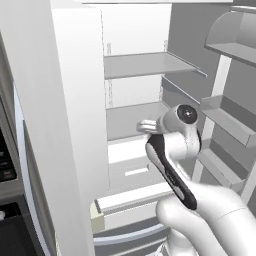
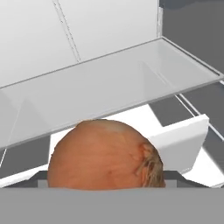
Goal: Grab the onions from the fridge, place them in the blender, close the lid, and turn on the blender to create a marinade.
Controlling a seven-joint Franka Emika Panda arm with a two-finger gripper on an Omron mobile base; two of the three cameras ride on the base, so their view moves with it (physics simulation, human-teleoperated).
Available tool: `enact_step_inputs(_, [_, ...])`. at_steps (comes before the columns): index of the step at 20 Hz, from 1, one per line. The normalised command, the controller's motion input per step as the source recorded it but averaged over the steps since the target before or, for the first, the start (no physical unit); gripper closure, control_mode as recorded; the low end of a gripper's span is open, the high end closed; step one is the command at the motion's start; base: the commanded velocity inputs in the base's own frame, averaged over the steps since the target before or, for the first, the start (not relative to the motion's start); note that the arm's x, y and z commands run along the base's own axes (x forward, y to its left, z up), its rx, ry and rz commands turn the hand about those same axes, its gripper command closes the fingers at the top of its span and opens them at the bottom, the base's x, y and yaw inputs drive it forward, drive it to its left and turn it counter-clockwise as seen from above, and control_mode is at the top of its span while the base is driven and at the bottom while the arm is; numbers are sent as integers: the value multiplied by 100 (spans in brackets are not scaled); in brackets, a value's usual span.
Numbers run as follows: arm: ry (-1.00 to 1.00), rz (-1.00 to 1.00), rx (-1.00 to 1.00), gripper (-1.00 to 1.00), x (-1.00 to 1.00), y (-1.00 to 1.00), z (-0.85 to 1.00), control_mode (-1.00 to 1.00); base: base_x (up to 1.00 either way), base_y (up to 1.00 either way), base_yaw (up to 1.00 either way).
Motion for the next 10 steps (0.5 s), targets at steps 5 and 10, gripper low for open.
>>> enact_step_inputs(5, [9,0,-2,100,-71,-37,65,-100,0,0,0])
enact_step_inputs(10, [13,0,-7,100,-76,-35,4,-100,0,0,0])
